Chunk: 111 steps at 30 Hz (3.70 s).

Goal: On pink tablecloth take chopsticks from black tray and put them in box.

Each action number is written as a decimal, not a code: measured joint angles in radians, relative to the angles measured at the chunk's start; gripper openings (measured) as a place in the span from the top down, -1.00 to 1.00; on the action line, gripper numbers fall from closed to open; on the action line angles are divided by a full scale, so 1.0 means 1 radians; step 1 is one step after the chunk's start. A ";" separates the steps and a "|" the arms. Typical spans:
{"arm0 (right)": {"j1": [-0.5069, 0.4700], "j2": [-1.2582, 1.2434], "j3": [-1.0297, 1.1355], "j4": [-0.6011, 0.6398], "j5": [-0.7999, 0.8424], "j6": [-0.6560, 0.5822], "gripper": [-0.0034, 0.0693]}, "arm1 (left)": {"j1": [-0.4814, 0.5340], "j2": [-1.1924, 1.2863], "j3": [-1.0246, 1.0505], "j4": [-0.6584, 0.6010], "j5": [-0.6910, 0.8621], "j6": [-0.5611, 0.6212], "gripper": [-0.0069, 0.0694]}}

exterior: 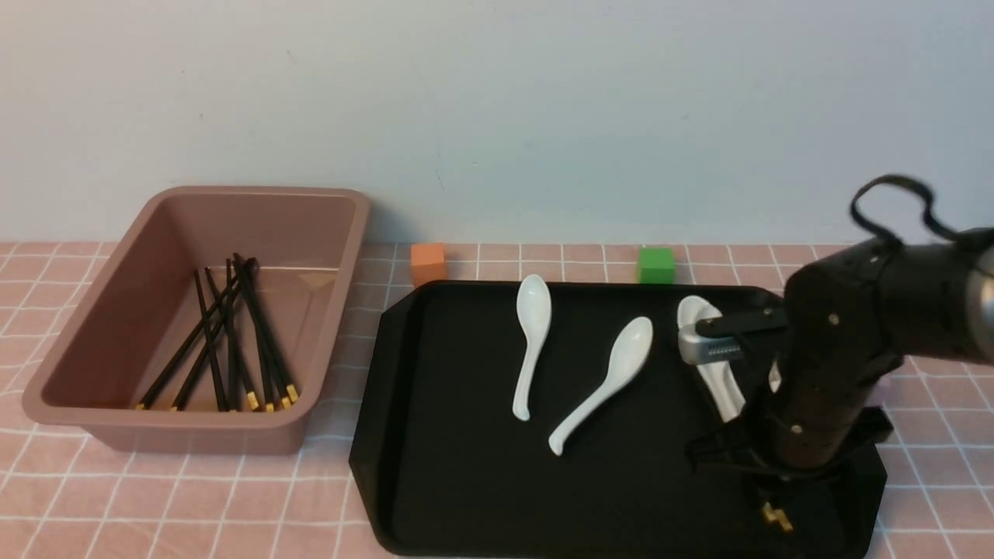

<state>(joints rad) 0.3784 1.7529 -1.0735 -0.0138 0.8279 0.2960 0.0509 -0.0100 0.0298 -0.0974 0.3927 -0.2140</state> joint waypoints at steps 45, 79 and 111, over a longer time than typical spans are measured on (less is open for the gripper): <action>0.463 0.547 -1.252 0.165 0.019 -0.089 0.52 | 0.000 0.000 0.000 0.000 0.000 0.000 0.19; 0.462 0.363 -1.598 0.060 0.435 -0.170 0.39 | 0.000 0.000 0.000 0.000 0.000 0.000 0.19; 0.359 -0.562 -0.387 -0.079 0.357 -0.210 0.94 | 0.000 0.000 0.000 0.000 0.000 0.000 0.19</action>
<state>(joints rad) 0.7377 1.1913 -1.4605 -0.0929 1.1850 0.0863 0.0509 -0.0100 0.0298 -0.0974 0.3927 -0.2140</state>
